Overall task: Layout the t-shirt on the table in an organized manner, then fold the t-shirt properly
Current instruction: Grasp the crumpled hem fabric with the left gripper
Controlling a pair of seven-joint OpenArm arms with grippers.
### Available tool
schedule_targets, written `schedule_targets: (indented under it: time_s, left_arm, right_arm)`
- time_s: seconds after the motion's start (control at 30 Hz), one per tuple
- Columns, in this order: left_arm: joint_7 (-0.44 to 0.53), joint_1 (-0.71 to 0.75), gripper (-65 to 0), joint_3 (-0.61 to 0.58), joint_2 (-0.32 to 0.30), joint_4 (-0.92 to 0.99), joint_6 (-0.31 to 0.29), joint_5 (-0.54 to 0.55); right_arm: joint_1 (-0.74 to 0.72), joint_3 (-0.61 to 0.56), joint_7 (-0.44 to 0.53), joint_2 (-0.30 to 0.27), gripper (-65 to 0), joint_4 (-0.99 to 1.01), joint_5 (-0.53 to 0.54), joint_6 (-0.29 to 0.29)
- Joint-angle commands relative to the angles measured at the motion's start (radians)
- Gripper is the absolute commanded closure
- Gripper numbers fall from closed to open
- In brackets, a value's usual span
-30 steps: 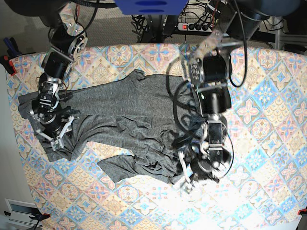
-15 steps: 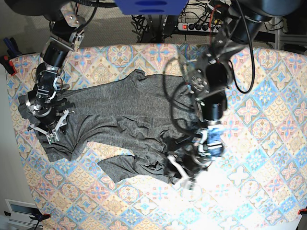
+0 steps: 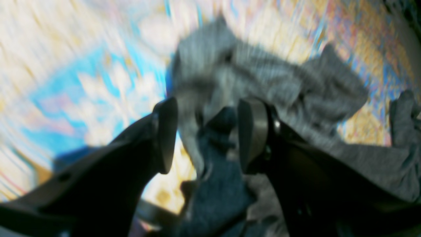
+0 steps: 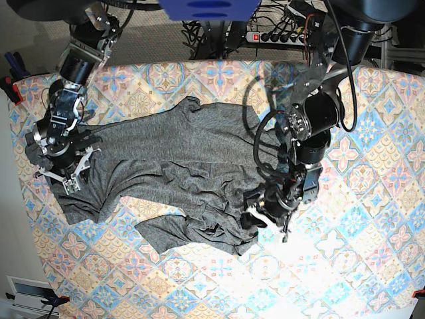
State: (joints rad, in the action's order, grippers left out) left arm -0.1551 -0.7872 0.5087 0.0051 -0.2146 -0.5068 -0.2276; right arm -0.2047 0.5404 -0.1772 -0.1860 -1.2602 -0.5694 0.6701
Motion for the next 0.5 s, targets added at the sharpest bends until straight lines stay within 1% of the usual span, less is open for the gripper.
schedule_targets:
  time_s: [0.0, 0.13, 0.23, 0.33, 0.4, 0.47]
  left_arm:
    - [0.036, -0.050, -29.4, 0.000, -0.003, -0.007, -0.005, 0.020]
    - [0.033, -0.053, -29.4, -0.017, -0.004, 0.002, -0.003, 0.009]
    - [0.033, -0.053, -29.4, -0.098, 0.005, 0.004, -0.003, -0.040]
    - [0.033, -0.045, -29.4, -0.190, 0.051, 0.005, -0.003, -0.071]
    - [0.033, -0.033, -29.4, -0.218, 0.060, 0.005, -0.003, -0.065]
    - [0.038, -0.030, -29.4, -0.218, 0.060, 0.005, -0.003, -0.045]
  right_arm:
    - [-0.028, 0.004, 0.028, -0.019, -24.3, -0.036, 0.018, -0.010]
    - [0.000, 0.004, 0.028, -0.019, -24.3, -0.074, 0.018, -0.010]
    - [0.004, 0.005, 0.028, -0.019, -24.3, -0.105, 0.018, -0.010]
    - [0.017, 0.031, 0.028, -0.019, -24.3, -0.134, 0.018, -0.010]
    - [0.020, 0.036, 0.028, -0.019, -24.3, -0.158, 0.018, -0.010]
    - [0.024, 0.036, 0.028, -0.019, -24.3, -0.184, 0.018, -0.010]
